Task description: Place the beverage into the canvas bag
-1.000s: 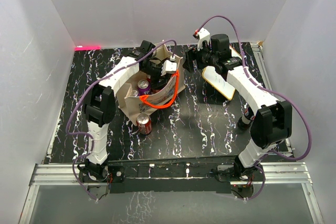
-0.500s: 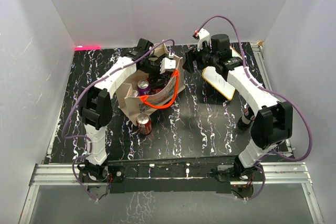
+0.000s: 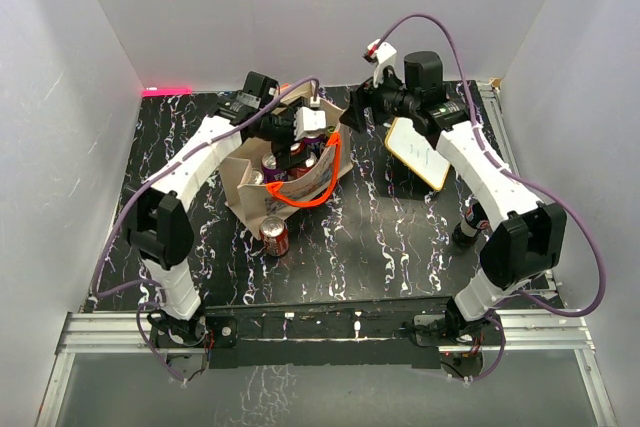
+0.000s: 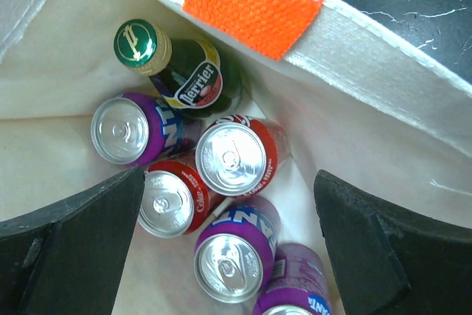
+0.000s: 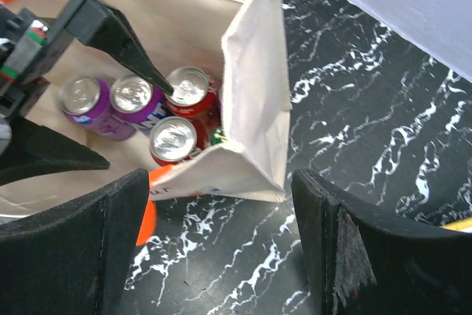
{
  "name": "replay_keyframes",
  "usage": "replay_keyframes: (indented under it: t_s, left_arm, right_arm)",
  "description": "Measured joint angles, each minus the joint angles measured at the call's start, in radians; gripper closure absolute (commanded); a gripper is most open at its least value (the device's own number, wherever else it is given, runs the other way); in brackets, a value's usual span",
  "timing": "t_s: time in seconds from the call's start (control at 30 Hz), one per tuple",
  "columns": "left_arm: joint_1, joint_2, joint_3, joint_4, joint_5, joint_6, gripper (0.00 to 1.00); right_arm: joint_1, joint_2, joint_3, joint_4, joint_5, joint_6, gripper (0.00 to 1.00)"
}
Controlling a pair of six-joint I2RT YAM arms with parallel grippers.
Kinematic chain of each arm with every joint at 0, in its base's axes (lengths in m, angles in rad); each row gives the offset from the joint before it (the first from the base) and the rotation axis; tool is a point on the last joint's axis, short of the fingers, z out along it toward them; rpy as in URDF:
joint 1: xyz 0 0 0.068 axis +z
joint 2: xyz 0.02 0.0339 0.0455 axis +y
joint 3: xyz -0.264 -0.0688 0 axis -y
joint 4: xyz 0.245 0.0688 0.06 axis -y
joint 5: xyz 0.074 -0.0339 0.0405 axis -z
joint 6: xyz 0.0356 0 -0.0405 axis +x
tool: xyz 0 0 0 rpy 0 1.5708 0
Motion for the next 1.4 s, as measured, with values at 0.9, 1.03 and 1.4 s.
replay_keyframes:
  t_s: [0.9,1.03,1.4]
  left_arm:
    - [0.000,-0.218,-0.274,-0.059,-0.017,-0.063,0.03]
    - [-0.003,-0.218,-0.283,-0.047,-0.026,-0.079,0.03]
    - [-0.003,-0.218,-0.255,0.038,-0.074,-0.192,0.03]
  right_arm:
    - [0.098,-0.134,-0.287,0.006,0.146,0.001,0.28]
    - [0.098,-0.135,-0.289,0.007,0.146,0.001,0.27]
    - [0.097,-0.084,-0.098,-0.061,0.137,0.005,0.19]
